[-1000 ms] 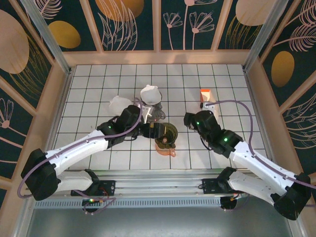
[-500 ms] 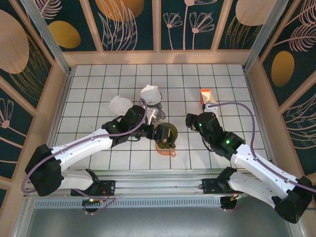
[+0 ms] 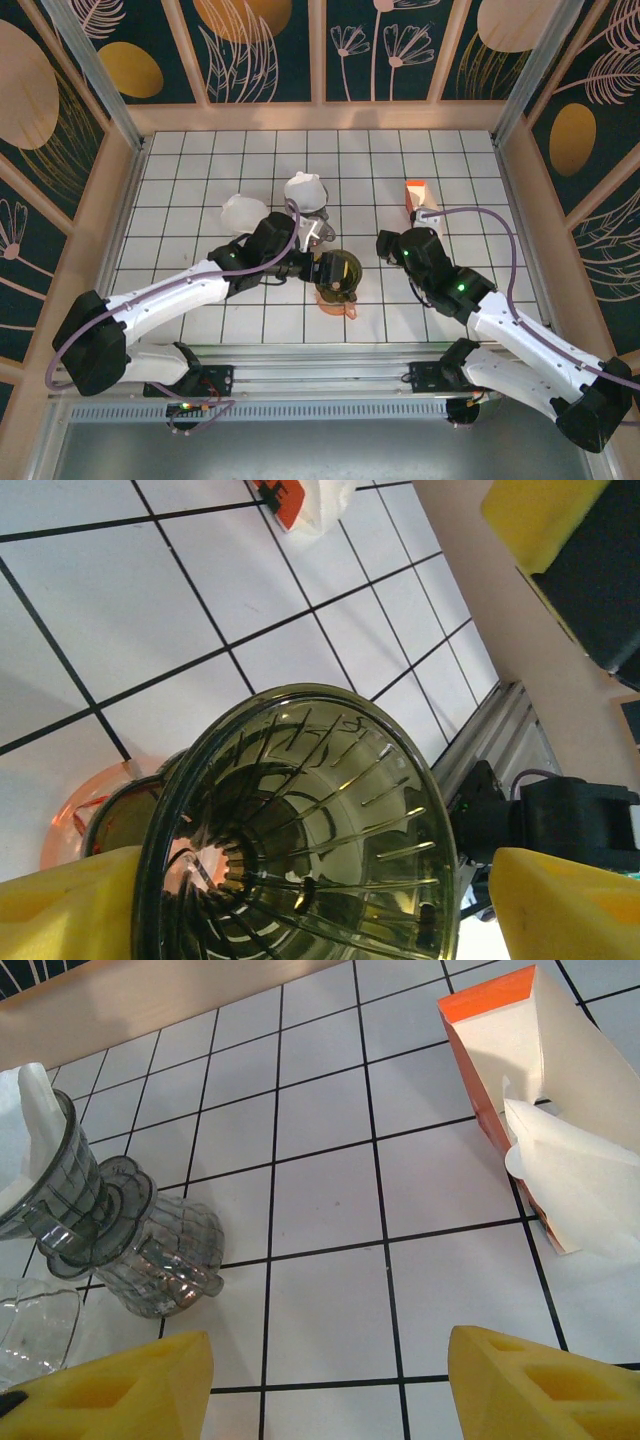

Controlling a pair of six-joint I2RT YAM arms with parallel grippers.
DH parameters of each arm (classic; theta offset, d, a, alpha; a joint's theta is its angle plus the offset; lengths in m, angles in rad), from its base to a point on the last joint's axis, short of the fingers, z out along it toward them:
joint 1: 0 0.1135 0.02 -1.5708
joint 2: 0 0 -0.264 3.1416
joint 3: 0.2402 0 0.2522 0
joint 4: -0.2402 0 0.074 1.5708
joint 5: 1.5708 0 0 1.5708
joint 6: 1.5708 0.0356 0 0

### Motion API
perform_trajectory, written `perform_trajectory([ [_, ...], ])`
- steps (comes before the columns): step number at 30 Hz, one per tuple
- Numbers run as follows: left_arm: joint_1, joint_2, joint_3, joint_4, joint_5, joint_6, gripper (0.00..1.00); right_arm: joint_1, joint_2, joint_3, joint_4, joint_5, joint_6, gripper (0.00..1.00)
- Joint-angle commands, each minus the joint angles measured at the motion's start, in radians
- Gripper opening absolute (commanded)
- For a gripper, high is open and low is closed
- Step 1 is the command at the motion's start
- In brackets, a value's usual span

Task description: Place the coffee filter in the dripper

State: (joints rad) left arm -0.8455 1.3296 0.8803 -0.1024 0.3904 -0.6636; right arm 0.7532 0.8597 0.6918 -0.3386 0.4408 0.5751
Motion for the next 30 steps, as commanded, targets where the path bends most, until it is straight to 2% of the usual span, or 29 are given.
perform_trajectory([
  [1,-0.007,0.020,0.028,-0.029,-0.031,0.002,0.87,-0.007,-0.010,-0.017,0.026,-0.009,-0.002,0.64],
  [6,-0.007,0.020,0.024,-0.065,-0.109,-0.002,0.92,-0.007,-0.013,-0.015,0.030,-0.017,-0.001,0.64],
  [10,-0.006,-0.039,0.047,-0.092,-0.191,0.009,0.99,-0.007,-0.013,-0.011,0.024,-0.018,-0.001,0.65],
  [15,-0.006,-0.128,0.119,-0.134,-0.319,0.043,0.99,-0.021,-0.006,0.006,0.012,0.025,-0.004,0.66],
  [18,-0.006,-0.203,0.128,-0.117,-0.425,0.062,0.99,-0.091,0.029,0.043,0.017,0.022,-0.027,0.61],
  [22,-0.007,-0.305,0.100,-0.079,-0.563,0.098,0.99,-0.267,0.103,0.083,0.030,-0.056,-0.047,0.51],
  [26,-0.006,-0.361,0.053,-0.070,-0.627,0.121,0.99,-0.395,0.174,0.099,0.082,-0.099,-0.064,0.43],
  [30,-0.005,-0.371,0.027,-0.084,-0.647,0.131,0.99,-0.450,0.305,0.145,0.101,-0.107,-0.118,0.39],
])
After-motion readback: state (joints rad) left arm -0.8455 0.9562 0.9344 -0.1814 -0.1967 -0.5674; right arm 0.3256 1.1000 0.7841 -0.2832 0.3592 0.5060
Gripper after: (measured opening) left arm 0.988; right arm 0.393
